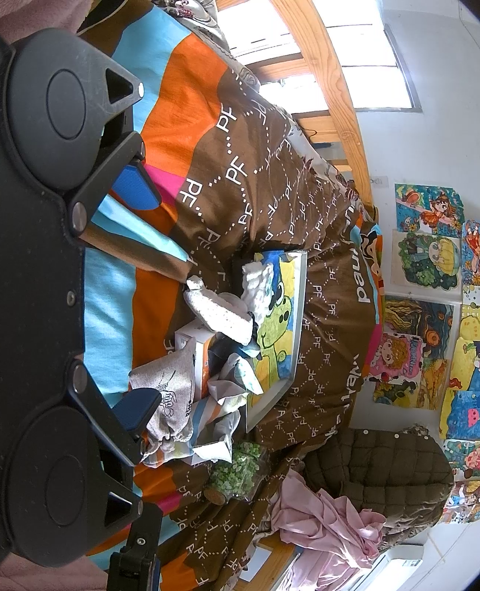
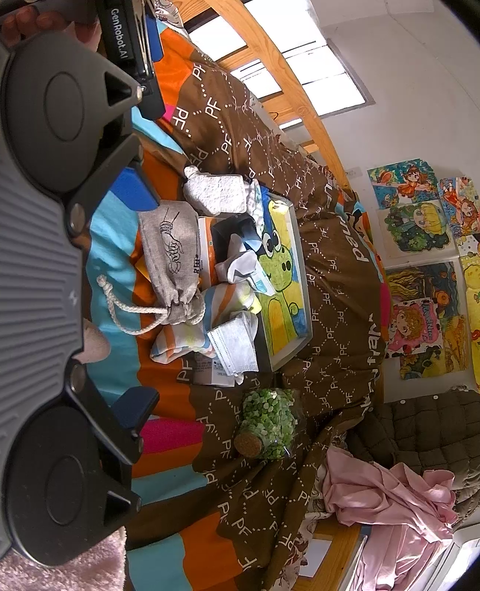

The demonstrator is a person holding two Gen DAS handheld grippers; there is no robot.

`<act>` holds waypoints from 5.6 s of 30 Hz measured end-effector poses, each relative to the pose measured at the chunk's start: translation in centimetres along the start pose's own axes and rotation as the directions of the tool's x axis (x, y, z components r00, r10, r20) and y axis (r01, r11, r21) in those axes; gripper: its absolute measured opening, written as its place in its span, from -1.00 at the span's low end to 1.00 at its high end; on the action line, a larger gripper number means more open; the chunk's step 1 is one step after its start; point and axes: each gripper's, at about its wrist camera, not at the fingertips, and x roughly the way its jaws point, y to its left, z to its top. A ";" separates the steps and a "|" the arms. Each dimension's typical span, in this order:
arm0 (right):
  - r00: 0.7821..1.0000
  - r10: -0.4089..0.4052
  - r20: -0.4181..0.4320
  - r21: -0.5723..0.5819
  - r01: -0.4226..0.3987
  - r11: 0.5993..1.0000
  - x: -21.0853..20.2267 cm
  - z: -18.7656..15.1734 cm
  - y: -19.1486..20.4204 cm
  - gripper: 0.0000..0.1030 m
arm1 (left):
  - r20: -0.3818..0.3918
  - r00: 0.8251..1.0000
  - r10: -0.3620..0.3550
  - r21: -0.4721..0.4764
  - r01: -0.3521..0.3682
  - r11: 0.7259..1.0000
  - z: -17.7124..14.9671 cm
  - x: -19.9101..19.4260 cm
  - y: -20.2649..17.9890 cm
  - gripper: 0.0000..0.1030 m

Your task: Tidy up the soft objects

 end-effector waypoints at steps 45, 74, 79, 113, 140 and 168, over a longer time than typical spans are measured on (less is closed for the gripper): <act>0.906 0.107 -0.409 0.201 -0.025 0.979 18.6 7.2 -7.7 0.99 | -0.307 0.851 -0.426 -0.418 0.281 0.864 1.2 17.4 0.6 0.40; 0.877 0.233 -0.421 0.345 -0.083 0.935 19.8 5.4 -8.5 -0.68 | -0.120 0.942 -0.314 -0.405 0.243 0.882 1.5 9.2 2.8 -0.94; 0.874 0.304 -0.378 0.333 -0.178 0.926 18.2 5.9 -7.7 -0.73 | -0.079 0.954 -0.291 -0.360 0.245 0.900 1.6 6.8 3.0 -0.94; 0.833 0.513 0.207 0.140 -0.545 0.827 14.0 14.9 -5.5 -0.74 | 0.243 0.887 -0.392 0.002 0.404 0.915 18.1 8.5 -0.2 -0.95; 0.939 0.333 0.079 0.320 -0.341 0.884 32.7 16.7 -4.5 -0.69 | 0.039 0.915 -0.401 -0.259 0.397 0.880 15.4 32.2 4.4 -0.95; 0.949 0.315 -0.010 0.356 -0.291 0.888 28.5 16.0 -5.6 0.80 | -0.008 0.983 -0.182 -0.207 0.176 0.962 15.5 26.6 3.6 0.74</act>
